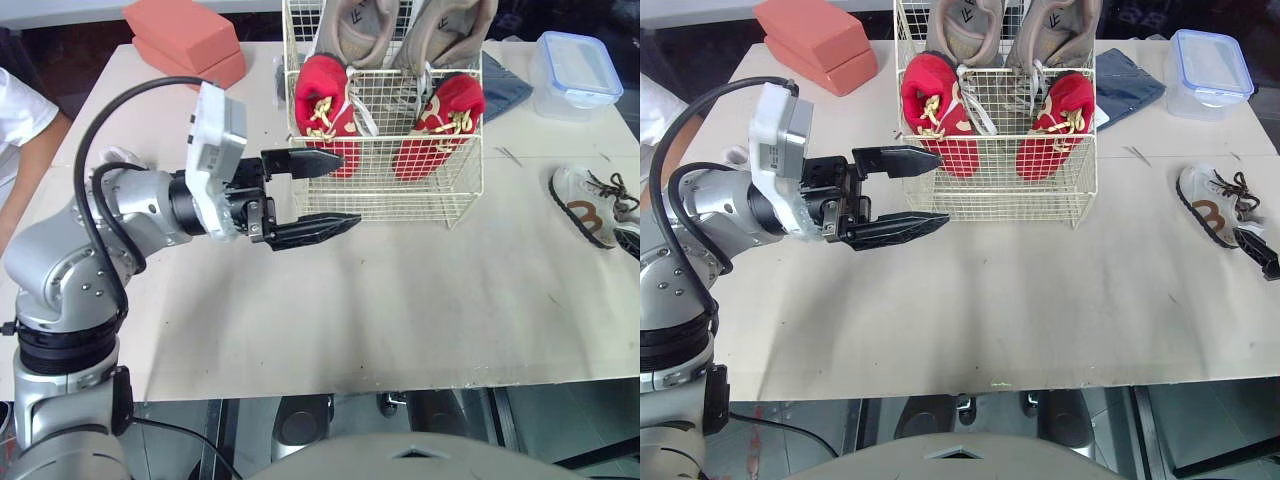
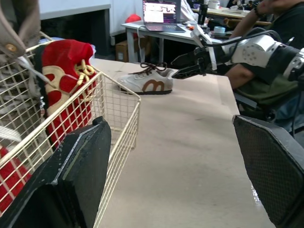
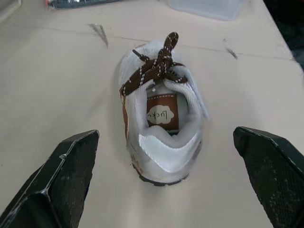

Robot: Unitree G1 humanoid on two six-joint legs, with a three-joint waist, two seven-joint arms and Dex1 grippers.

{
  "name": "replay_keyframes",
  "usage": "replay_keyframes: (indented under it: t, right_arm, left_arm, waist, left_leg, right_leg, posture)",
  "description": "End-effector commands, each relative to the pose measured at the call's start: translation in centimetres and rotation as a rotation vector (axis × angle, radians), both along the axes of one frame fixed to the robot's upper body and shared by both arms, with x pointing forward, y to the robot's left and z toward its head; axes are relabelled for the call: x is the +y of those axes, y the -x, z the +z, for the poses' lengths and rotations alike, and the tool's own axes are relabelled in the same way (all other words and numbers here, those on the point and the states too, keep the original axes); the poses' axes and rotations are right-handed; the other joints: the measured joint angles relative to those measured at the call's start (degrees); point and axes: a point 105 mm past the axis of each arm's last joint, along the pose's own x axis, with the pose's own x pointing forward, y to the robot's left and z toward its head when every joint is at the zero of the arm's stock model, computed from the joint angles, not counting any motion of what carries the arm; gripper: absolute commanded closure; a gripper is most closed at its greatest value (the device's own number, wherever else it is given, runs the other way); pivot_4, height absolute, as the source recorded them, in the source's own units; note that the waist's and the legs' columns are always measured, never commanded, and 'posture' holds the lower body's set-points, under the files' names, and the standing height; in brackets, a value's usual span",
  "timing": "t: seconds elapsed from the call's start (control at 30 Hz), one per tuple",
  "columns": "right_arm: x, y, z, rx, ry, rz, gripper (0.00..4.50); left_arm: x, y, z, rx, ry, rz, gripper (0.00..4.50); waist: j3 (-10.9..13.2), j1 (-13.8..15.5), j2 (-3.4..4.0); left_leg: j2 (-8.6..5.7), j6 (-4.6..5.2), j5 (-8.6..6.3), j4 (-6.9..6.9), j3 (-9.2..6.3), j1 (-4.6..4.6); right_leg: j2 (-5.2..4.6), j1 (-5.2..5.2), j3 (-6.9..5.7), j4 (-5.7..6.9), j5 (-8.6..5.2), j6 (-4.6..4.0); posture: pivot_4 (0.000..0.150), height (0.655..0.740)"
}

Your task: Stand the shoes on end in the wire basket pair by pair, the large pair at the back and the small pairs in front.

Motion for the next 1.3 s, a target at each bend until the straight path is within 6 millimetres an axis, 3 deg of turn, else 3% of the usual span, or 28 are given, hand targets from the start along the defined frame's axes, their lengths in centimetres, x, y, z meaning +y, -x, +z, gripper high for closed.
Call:
replay_keyframes:
  t: [0.03,0.1,0.13,0.17,0.43,0.6,0.73,0.87,0.97,1.03,1.13,1.23,1.3]
  right_arm:
    - [-0.1,-0.2,0.2,-0.011,-0.014,0.007,0.0]
    - [0.0,-0.5,-0.2,-0.003,-0.02,0.011,0.0]
    - [0.0,-0.6,-0.4,0.003,-0.025,0.014,0.53]
    - [0.1,-0.6,-0.5,0.008,-0.028,0.019,0.75]
    - [0.4,-0.6,-1.0,0.003,-0.02,0.034,4.42]
    - [0.3,0.0,1.0,-0.071,0.05,0.057,4.47]
    - [1.2,0.5,4.9,-0.228,0.113,0.107,4.47]
    - [3.8,1.5,8.9,-0.434,0.274,0.237,4.47]
    - [6.0,2.4,10.5,-0.533,0.408,0.336,4.47]
    - [8.4,3.5,11.1,-0.567,0.574,0.471,4.47]
    - [10.0,4.2,11.8,-0.616,0.685,0.554,4.47]
    - [14.0,5.9,11.7,-0.733,1.076,0.826,4.47]
    - [14.9,6.4,10.9,-0.773,1.204,0.929,4.47]
  left_arm:
    - [-0.5,0.9,0.6,-0.03,-0.013,-0.048,0.08]
    - [-0.7,0.9,0.7,-0.029,-0.015,-0.058,0.08]
    - [-0.8,0.9,0.7,-0.029,-0.016,-0.061,0.0]
    - [-0.8,0.9,0.7,-0.029,-0.017,-0.063,0.0]
    - [-0.9,1.2,0.7,-0.029,-0.021,-0.069,0.0]
    - [-0.7,1.1,0.6,-0.025,-0.027,-0.062,0.0]
    - [-0.6,0.8,0.5,-0.023,-0.028,-0.059,0.0]
    - [-0.2,0.1,0.5,-0.027,-0.037,-0.061,0.0]
    - [0.1,-0.5,0.4,-0.031,-0.044,-0.065,0.0]
    - [0.6,-1.2,0.4,-0.033,-0.05,-0.062,0.0]
    - [1.0,-1.7,0.3,-0.035,-0.061,-0.067,0.0]
    - [0.6,-2.3,0.4,-0.061,-0.057,-0.108,0.0]
    - [0.4,-2.6,0.5,-0.075,-0.061,-0.124,0.0]
  waist:
    - [0.0,0.01,0.0]
    - [0.0,0.02,0.0]
    - [0.0,0.02,0.0]
    - [0.0,0.01,0.0]
    - [0.0,-0.03,0.01]
    - [0.0,0.02,0.02]
    - [0.04,0.04,0.1]
    - [0.04,-0.04,0.15]
    - [0.04,0.04,0.15]
    - [0.04,0.16,0.16]
    - [0.05,0.13,0.15]
    - [0.06,0.11,0.17]
    - [0.06,0.09,0.15]
  left_leg:
    - [0.0,0.0,0.0,0.0,0.0,0.0]
    - [0.0,-0.01,0.0,0.0,0.0,-0.01]
    - [0.0,-0.01,0.01,0.0,0.0,-0.01]
    - [0.0,-0.01,0.01,0.0,0.01,-0.01]
    - [0.01,-0.05,0.03,0.01,0.03,0.02]
    - [0.01,-0.05,0.03,0.0,0.03,0.01]
    - [0.02,-0.05,0.03,0.01,0.03,0.01]
    - [0.01,-0.06,0.04,0.0,0.06,0.05]
    - [0.01,-0.08,0.05,0.0,0.02,0.04]
    - [0.01,-0.08,0.04,0.01,0.02,0.03]
    - [0.02,-0.08,0.05,0.0,0.01,0.01]
    - [-0.01,-0.08,0.04,0.04,0.03,0.01]
    - [-0.01,-0.08,0.04,0.04,0.01,0.02]
  right_leg:
    - [0.0,0.0,0.0,0.0,0.0,0.0]
    - [0.0,0.0,0.0,0.0,0.0,0.0]
    - [0.0,0.0,0.0,0.0,0.0,0.0]
    - [-0.01,0.0,0.0,0.0,0.0,0.0]
    - [0.0,0.0,0.05,0.01,0.01,0.01]
    - [0.0,0.0,0.05,0.01,0.0,0.01]
    - [-0.01,-0.01,0.04,0.01,0.0,0.01]
    - [0.03,-0.01,0.09,0.03,0.0,0.01]
    - [0.07,0.0,0.05,0.02,0.0,0.01]
    - [0.06,0.0,0.05,0.01,0.0,0.01]
    - [0.05,0.0,0.01,-0.01,0.0,0.01]
    - [0.02,0.0,0.03,-0.01,0.0,0.01]
    - [0.04,0.0,0.02,0.0,0.0,0.01]
  posture:
    - [0.15,0.686]
    - [0.15,0.686]
    - [0.15,0.686]
    - [0.15,0.686]
    - [0.15,0.686]
    - [0.15,0.686]
    - [0.15,0.686]
    - [0.15,0.686]
    - [0.15,0.686]
    - [0.15,0.686]
    - [0.15,0.686]
    - [0.15,0.686]
    - [0.15,0.686]
